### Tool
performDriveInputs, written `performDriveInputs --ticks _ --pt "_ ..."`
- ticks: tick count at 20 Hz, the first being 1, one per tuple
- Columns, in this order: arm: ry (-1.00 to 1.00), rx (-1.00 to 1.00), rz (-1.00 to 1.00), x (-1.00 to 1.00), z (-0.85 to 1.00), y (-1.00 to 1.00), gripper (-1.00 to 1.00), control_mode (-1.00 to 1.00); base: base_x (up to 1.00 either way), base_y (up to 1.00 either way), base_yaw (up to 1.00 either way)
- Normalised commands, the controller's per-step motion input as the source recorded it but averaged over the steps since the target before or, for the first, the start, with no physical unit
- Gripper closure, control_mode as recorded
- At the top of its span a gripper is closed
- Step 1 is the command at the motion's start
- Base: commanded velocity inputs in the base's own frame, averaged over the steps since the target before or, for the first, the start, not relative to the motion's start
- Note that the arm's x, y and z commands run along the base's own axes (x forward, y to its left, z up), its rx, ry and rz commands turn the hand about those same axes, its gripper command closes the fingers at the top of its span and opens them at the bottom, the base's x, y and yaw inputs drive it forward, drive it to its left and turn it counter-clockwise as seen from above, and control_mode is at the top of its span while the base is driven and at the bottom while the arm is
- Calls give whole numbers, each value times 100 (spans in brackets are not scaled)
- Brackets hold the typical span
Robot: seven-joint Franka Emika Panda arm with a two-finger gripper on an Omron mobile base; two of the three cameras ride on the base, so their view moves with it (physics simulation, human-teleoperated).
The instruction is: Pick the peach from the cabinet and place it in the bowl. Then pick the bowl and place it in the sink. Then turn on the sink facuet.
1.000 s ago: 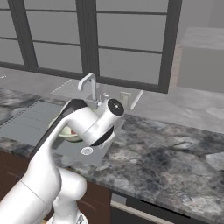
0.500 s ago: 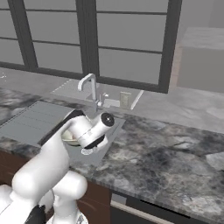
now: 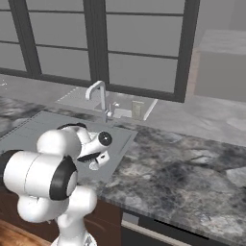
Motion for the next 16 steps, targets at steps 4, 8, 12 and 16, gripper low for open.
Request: performDriveInputs --ticks 4,8,12,16 --pt "4 0 0 33 -13 -2 100 -100 0 0 0" --pt "3 0 1 7 -19 -5 100 -100 0 0 0" --pt "7 0 2 10 -17 0 100 -100 0 0 0" --pt "11 0 0 26 -2 0 100 -100 0 0 0"
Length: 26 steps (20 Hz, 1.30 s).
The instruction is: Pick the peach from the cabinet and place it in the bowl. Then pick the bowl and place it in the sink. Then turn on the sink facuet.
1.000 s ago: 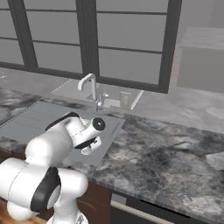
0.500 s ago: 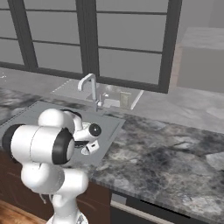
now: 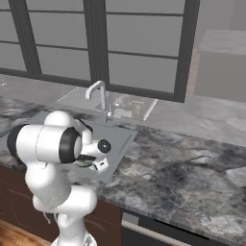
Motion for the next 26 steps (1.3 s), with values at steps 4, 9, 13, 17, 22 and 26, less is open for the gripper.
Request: performDriveInputs --ticks 4,9,13,17,22,26 --pt "11 0 0 28 0 -6 100 -100 0 0 0" --pt "6 0 0 27 -13 -9 100 -100 0 0 0" --pt "0 -2 0 36 -43 -1 100 -100 0 0 0" --pt "-1 -9 0 34 -61 0 100 -100 0 0 0" --pt "-4 -9 2 21 -64 0 100 -100 0 0 0" --pt "-5 -6 4 3 -45 0 100 -100 0 0 0"
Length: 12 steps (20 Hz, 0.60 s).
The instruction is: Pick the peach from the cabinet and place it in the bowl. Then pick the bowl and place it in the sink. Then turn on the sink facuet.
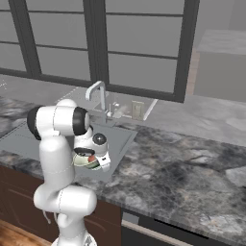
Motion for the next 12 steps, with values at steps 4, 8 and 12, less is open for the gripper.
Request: performDriveInputs --ticks 4,8,12 --pt "-2 0 2 -5 -4 0 -100 -100 0 0 0" --pt "-2 0 0 -10 43 0 -100 -100 0 0 0" --pt "-5 0 0 -20 70 -4 -100 -100 0 0 0"
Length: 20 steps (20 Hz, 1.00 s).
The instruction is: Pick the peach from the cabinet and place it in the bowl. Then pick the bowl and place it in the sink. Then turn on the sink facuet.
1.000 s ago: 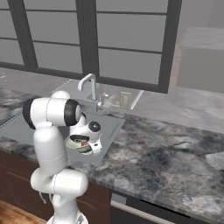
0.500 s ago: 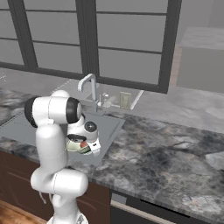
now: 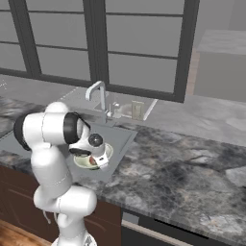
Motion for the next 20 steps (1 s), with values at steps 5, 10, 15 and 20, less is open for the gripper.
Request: performDriveInputs --ticks 5,10,15,20 --pt "-10 1 0 -46 87 -19 -100 -100 0 0 0" --pt "-8 12 -2 -78 100 -29 -100 -100 0 0 0" --pt "0 16 -6 -40 100 -23 -100 -100 0 0 0" --pt "4 16 -13 -8 100 -40 -100 -100 0 0 0"
